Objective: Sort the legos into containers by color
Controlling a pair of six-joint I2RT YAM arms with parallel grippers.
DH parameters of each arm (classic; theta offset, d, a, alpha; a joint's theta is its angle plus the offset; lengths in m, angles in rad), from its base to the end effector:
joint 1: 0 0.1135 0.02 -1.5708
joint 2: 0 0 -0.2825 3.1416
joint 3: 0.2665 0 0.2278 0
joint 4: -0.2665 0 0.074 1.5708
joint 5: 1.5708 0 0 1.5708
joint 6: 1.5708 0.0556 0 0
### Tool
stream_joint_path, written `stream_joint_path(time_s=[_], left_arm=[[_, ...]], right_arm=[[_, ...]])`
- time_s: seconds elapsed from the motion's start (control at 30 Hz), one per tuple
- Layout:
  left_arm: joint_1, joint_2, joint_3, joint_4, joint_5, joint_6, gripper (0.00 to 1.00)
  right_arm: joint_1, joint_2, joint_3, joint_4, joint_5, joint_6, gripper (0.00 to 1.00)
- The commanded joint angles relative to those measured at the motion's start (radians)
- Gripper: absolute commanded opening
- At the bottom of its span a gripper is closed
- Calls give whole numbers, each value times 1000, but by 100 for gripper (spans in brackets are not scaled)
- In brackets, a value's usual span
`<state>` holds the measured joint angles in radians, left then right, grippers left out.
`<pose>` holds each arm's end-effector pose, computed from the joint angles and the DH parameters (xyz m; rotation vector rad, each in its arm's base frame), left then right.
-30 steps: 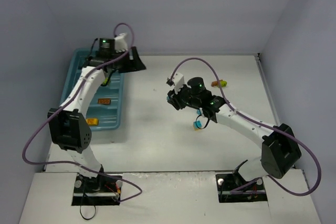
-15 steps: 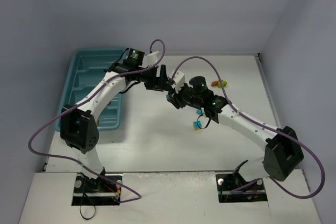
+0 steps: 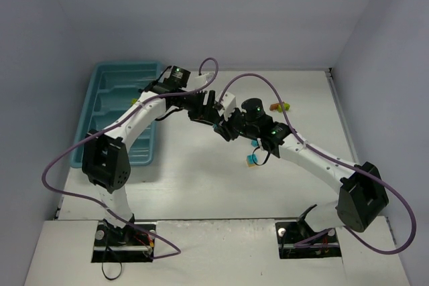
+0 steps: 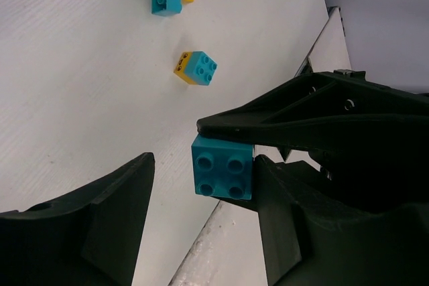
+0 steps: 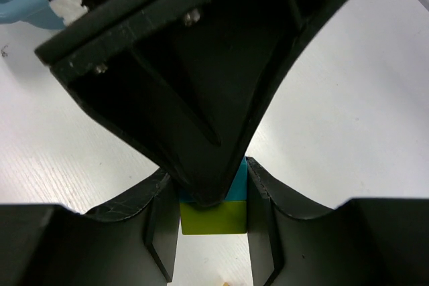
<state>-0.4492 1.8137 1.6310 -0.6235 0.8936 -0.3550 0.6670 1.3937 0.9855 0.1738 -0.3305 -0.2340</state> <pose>0.3328 -0.2085 0.3282 0.5749 2.3758 -1.4360 0.2394 0.2114 0.3300 -1.0070 1.5324 0.6044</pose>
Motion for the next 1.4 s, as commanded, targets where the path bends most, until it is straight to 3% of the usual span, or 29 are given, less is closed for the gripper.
stream_joint_path(time_s=[0.0, 0.2, 0.33, 0.37, 0.5, 0.6, 0.63, 0.67, 0.73, 0.8, 0.9, 1.03, 1.37], left_arm=[[-17, -5, 53, -19, 38, 31, 54], [-17, 2, 58, -16, 47, 33, 52], [-17, 4, 63, -13, 42, 34, 28], [-19, 6, 63, -4, 45, 30, 17], [-19, 3, 63, 21, 62, 22, 0], [-17, -2, 64, 19, 54, 34, 0], [-17, -4, 64, 19, 51, 37, 0], [-16, -5, 67, 5, 41, 51, 0], [-11, -7, 75, -10, 33, 77, 0], [-3, -7, 81, -28, 19, 85, 0], [7, -10, 90, -35, 19, 91, 0], [12, -16, 96, -25, 37, 90, 0], [14, -24, 90, 10, 82, 56, 0]], right_arm=[[-4, -41, 28, 84, -10, -13, 11], [-4, -33, 28, 84, -12, -16, 12], [-4, -27, 28, 84, -15, -14, 13], [-4, -25, 28, 84, -18, -13, 14], [-4, -18, 30, 84, -15, -11, 20], [-6, -10, 31, 76, -12, -11, 36], [-6, -9, 33, 73, -12, -10, 54], [-6, -7, 33, 69, -12, -10, 61], [-7, -10, 33, 56, -12, -11, 72], [-9, -18, 28, 47, -10, -16, 75], [-15, -28, 19, 39, -1, -24, 75], [-21, -28, 18, 29, -2, -30, 64], [-23, -21, 16, 26, -19, -25, 50]])
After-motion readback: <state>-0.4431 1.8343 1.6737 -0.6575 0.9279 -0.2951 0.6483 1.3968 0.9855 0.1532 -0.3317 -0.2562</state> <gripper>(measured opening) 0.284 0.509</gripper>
